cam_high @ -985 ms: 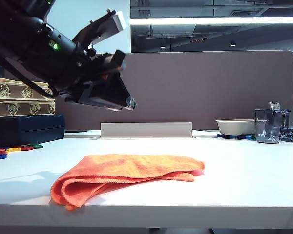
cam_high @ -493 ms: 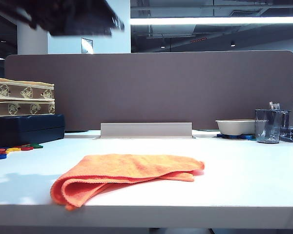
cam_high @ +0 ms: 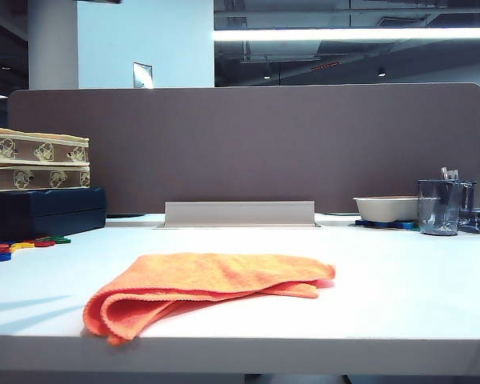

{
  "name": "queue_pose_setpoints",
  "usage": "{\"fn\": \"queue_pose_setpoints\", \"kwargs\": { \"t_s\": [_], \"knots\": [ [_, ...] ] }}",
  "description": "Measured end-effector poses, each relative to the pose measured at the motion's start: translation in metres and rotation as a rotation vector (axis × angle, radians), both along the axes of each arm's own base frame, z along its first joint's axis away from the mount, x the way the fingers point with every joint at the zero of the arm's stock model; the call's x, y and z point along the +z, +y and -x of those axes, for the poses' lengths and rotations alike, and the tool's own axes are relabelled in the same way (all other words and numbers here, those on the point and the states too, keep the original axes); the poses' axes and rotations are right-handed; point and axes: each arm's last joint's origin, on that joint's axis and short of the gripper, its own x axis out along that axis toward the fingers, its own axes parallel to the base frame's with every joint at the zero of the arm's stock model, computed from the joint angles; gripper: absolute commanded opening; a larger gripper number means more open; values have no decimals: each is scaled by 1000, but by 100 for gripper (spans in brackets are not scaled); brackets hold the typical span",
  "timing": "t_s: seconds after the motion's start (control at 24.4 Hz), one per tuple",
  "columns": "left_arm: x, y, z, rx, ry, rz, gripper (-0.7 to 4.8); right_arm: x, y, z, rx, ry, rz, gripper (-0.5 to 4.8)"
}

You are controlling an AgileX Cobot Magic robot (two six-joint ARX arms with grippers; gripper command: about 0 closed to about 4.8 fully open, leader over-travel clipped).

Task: Use an orange cloth to wipe the letter magnets on the table away for a distance.

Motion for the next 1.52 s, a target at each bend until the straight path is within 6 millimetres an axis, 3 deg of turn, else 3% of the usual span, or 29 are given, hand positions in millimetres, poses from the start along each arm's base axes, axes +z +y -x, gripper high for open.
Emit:
{"fn": "queue_pose_setpoints", "kwargs": {
  "t_s": [0.41, 0.74, 0.99, 1.52],
  "knots": [
    [-6, 24, 29, 11, 50, -60, 153, 0, 0, 0, 0, 0, 0, -5],
    [-36, 36, 43, 14, 66, -66, 153, 0, 0, 0, 0, 0, 0, -5],
    [-81, 37, 46, 34, 150, -4, 153, 0, 0, 0, 0, 0, 0, -5],
    [-120, 35, 43, 38, 160, 48, 153, 0, 0, 0, 0, 0, 0, -5]
  ]
}}
